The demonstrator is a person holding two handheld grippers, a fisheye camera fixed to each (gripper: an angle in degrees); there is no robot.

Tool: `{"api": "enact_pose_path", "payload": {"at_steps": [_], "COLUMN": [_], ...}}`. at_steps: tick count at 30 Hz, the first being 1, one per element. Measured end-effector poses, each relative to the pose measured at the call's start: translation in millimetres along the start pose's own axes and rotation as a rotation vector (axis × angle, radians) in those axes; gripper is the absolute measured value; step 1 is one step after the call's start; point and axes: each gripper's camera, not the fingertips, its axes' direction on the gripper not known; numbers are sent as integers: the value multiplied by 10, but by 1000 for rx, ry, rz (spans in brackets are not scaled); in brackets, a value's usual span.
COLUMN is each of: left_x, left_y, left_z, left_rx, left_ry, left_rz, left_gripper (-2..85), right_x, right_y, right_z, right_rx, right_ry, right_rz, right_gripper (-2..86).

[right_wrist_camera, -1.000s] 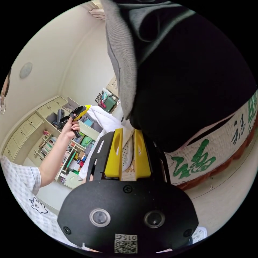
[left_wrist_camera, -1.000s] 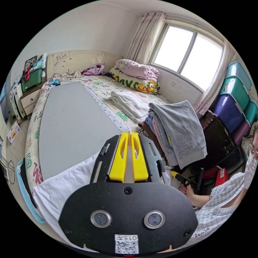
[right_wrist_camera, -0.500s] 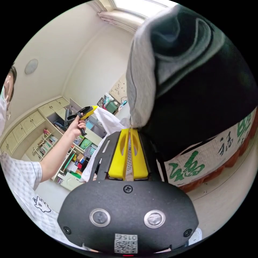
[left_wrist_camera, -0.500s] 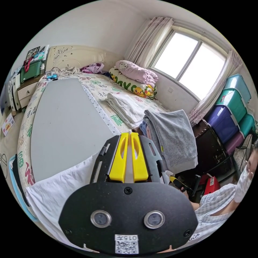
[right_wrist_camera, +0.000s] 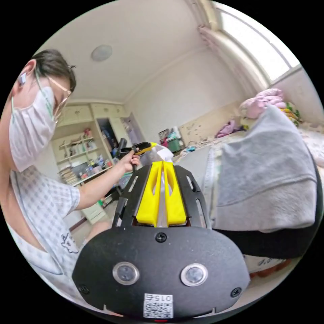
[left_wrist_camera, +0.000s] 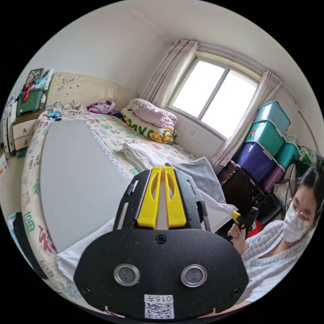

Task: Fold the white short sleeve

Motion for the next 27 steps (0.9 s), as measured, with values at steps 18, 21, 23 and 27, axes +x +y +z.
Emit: {"api": "enact_pose_path", "payload": {"at_steps": [18,21,23,27], "left_x": [-2299,-2395,-2376,-2105], "left_y": [2089,2213,2270,2200], "left_z": [-1530,-1597,-1729,-2002], "left_rx": [201,175,204,206], "left_ry": [-118,-199,-263,-287], "left_rz": [-530,-580,-604,-548], "left_gripper": [-7,-8,-8,-2], "right_x": [-1675,-1763,-1809,-1892], "right_y": [2251,2650,2864,2960], "right_z": [3929,4467,4784,5068], "right_rx": [-743,-817,-865,-833], "right_ry": [-426,-415,-368,-484], "right_rz": [-200,-217,-209,-234], "right_gripper": [1,5,11,39]}}
